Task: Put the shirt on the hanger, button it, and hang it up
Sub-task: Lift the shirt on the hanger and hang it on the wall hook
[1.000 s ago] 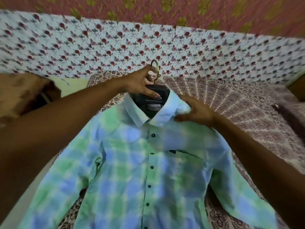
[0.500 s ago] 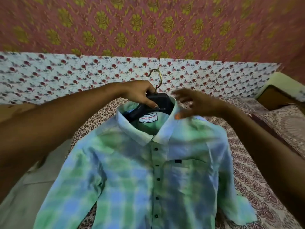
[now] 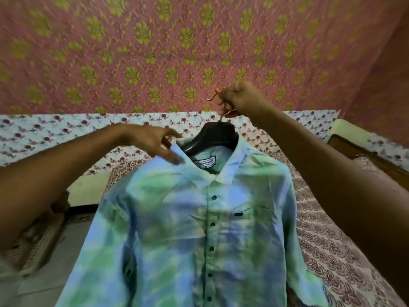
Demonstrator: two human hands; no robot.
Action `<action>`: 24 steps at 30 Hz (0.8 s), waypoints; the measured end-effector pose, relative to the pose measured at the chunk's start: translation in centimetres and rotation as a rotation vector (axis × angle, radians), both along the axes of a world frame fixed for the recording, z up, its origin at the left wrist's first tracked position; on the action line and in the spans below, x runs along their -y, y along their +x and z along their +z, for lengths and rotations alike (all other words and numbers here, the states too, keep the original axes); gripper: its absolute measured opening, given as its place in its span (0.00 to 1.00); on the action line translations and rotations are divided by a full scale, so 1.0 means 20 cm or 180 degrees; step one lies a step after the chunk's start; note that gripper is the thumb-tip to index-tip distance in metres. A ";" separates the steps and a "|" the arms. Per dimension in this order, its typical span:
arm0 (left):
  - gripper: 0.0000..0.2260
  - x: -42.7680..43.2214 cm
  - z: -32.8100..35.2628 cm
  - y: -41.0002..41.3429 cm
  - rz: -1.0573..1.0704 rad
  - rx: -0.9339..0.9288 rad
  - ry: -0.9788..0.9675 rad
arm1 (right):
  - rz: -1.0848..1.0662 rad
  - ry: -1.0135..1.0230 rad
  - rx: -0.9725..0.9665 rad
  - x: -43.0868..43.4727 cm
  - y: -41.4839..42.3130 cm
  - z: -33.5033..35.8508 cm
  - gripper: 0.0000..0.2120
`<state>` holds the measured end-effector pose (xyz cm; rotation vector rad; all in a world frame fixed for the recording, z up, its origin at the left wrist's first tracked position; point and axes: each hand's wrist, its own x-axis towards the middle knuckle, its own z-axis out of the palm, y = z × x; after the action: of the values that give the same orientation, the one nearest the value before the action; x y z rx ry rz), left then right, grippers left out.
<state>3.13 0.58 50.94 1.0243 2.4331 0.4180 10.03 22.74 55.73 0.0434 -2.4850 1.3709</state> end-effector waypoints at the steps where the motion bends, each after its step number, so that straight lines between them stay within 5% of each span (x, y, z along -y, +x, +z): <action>1: 0.53 0.05 -0.02 0.02 0.0002 -0.0138 -0.0035 | -0.0027 -0.0137 -0.0037 0.00 0.00 0.04 0.16; 4: 0.25 0.10 -0.08 0.03 0.0140 -0.0416 0.0439 | -0.0049 -0.0437 -0.0115 0.01 0.02 0.18 0.14; 6: 0.17 0.11 -0.06 0.04 0.0260 -0.0622 0.0917 | -0.0034 -0.0463 -0.0186 0.02 0.03 0.27 0.14; 11: 0.19 0.20 0.18 0.06 0.0398 -0.0248 0.0984 | -0.0123 -0.0471 -0.0480 -0.01 0.06 0.52 0.13; 16: 0.43 0.30 0.27 0.05 0.1040 -0.0874 0.1411 | -0.0176 -0.0404 -0.0642 -0.05 0.09 0.69 0.14; 20: 0.34 0.29 0.24 0.08 0.1279 -0.1206 0.1853 | -0.0221 -0.0320 -0.0660 -0.03 0.10 0.73 0.14; 24: 0.36 0.40 0.20 0.10 0.1192 -0.0830 0.1546 | -0.0290 -0.0215 -0.0642 -0.05 0.10 0.73 0.14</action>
<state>5.16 -7.38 54.85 0.8364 2.8426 1.1064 12.02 23.66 70.25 0.0504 -2.2464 1.3413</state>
